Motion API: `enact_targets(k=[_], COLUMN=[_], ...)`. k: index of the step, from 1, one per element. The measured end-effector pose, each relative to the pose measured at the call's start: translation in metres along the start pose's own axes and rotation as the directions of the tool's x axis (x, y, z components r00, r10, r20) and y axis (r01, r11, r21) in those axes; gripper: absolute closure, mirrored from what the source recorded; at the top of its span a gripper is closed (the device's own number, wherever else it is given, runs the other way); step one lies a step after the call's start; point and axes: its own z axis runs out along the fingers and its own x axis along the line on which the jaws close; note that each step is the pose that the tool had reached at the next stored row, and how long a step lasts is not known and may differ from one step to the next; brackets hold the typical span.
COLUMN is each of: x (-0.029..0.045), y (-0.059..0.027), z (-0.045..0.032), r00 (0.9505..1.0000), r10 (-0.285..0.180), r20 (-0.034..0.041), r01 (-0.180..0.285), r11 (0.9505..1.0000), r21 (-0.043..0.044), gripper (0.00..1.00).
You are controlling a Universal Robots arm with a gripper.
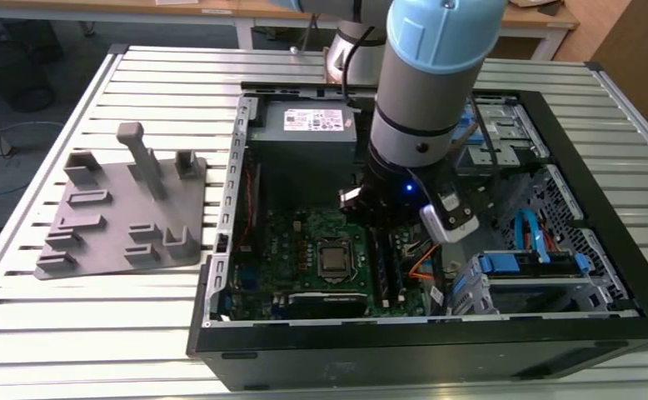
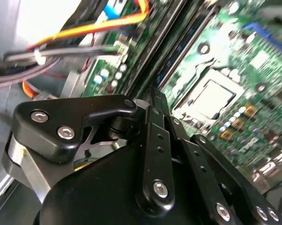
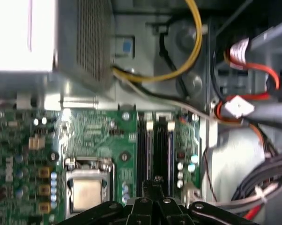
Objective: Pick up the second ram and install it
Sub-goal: 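Press down the second ram until it locks into place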
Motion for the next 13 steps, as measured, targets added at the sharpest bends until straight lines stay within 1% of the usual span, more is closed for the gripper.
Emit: enact_targets(k=[3, 8, 10, 13], x=[0.0, 0.0, 0.0001, 0.0001], y=[-0.0088, -0.0276, -0.0299, -0.0304], z=[0.0001, 0.002, 0.0032, 0.0051], r00=[1.0, 1.0, 1.0, 1.0], r10=[0.0, 0.0, 0.0, 0.0], r20=[0.0, 0.0, -0.0001, -0.0003], r01=[0.0, 0.0, 0.0, 0.0], r11=[0.9999, 0.9999, 0.9999, 0.9998], r21=[0.0105, 0.0161, 0.0172, 0.0182], gripper=[0.89, 0.89, 0.89, 0.89])
